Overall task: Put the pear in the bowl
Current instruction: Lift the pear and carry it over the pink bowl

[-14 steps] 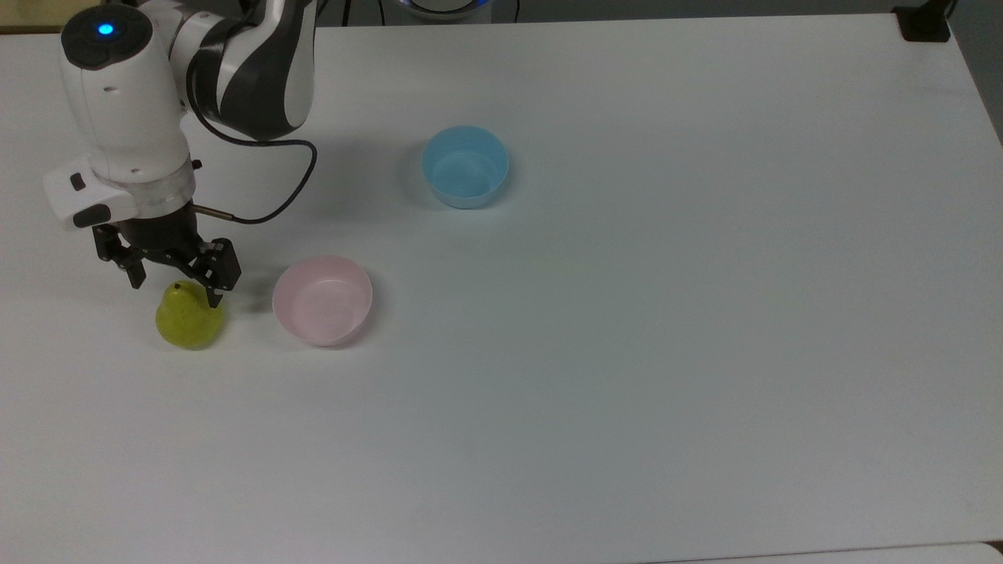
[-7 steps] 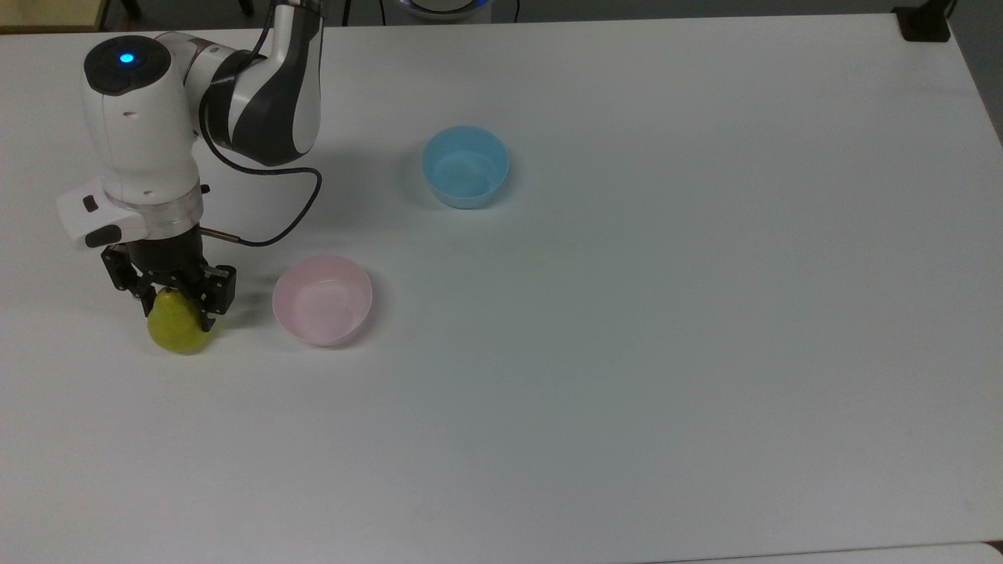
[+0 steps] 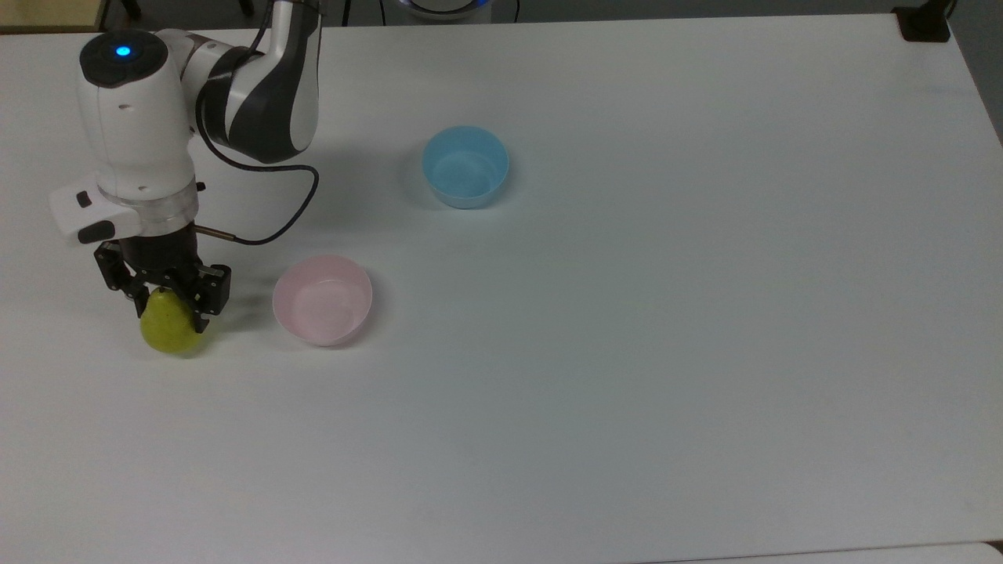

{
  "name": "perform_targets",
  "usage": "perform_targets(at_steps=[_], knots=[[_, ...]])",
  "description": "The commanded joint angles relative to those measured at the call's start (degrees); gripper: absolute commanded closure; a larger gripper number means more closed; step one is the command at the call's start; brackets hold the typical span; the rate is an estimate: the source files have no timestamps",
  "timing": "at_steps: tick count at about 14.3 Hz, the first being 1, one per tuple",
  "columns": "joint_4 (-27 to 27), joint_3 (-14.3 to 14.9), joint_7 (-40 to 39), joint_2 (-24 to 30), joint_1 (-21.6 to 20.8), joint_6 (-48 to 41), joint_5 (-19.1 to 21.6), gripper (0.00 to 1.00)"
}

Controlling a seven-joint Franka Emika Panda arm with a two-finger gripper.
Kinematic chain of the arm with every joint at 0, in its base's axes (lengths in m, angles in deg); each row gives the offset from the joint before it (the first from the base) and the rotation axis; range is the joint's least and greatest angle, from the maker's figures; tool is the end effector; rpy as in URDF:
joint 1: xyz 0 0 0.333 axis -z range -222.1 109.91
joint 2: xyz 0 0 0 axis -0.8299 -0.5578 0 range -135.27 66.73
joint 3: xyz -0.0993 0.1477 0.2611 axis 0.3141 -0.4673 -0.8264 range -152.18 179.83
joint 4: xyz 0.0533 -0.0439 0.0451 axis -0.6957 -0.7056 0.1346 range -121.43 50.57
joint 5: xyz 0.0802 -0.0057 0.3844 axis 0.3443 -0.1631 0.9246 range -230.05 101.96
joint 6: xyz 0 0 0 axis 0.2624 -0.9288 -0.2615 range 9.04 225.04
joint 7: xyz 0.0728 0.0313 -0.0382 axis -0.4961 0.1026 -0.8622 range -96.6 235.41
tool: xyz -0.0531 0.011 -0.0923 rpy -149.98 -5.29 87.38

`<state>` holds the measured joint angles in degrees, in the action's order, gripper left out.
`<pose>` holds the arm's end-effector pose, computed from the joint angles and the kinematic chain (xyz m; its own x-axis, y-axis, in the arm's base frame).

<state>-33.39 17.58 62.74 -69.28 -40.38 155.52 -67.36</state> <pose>0.6991 -0.2368 0.3403 0.9212 -0.1263 0.3681 -0.1853 -0.9741 0.1295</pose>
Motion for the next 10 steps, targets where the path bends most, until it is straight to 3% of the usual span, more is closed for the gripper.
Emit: perform_targets(at_steps=[1,4,6,10], knots=[[-3.1,0.2,-1.0,5.6,-0.1,0.2,0.9,0.65],[-5.6,0.2,-0.6,11.4,-0.2,-5.6,1.1,0.65],[-7.4,-0.2,3.7,15.0,-1.4,-8.8,1.1,0.65],[-14.1,-0.2,14.0,19.5,-8.4,-8.8,0.7,0.65]])
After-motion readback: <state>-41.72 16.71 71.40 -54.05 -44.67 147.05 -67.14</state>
